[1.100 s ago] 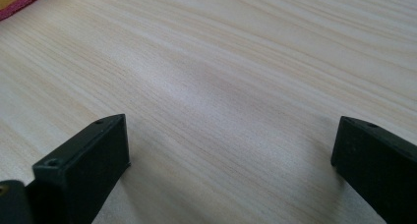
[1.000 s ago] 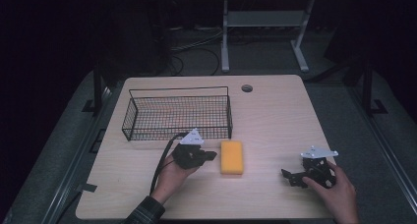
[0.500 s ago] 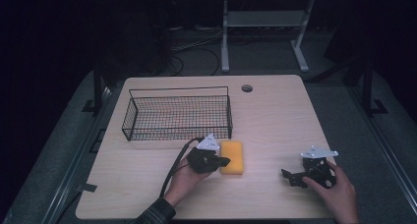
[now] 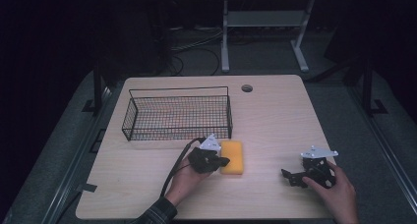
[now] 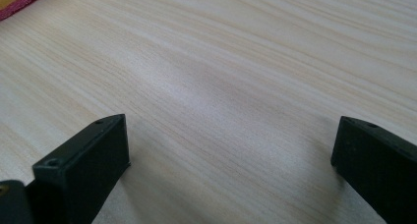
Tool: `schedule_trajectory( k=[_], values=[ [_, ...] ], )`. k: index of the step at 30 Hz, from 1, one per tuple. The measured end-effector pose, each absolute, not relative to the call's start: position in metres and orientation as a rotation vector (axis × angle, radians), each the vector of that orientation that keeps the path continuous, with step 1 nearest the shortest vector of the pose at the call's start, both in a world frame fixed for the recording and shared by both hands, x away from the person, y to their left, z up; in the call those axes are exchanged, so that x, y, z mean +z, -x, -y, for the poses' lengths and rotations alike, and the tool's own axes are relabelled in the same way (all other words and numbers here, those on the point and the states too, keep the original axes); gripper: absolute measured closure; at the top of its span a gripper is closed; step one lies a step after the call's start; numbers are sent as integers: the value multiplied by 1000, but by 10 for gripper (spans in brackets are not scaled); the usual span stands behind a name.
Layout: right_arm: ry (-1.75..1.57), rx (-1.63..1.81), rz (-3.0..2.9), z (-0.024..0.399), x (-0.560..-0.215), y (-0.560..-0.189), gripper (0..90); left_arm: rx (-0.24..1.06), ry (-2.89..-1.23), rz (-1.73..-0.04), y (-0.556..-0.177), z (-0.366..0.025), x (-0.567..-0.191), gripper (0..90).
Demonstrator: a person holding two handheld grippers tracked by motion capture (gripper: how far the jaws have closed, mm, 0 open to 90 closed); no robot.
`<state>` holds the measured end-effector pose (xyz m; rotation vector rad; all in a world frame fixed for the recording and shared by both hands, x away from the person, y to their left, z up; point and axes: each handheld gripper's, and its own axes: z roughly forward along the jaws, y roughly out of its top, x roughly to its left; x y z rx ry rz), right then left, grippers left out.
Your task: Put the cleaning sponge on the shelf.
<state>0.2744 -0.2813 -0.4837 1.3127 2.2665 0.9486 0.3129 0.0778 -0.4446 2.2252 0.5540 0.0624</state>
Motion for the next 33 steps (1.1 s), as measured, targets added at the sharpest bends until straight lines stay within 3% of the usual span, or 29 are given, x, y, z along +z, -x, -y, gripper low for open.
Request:
schedule_trajectory(
  k=[33],
  values=[
    [-1314, 948, -2265, 281, -484, -274, 2, 84, -2250, -635, -322, -117, -441, 899]
  ],
)
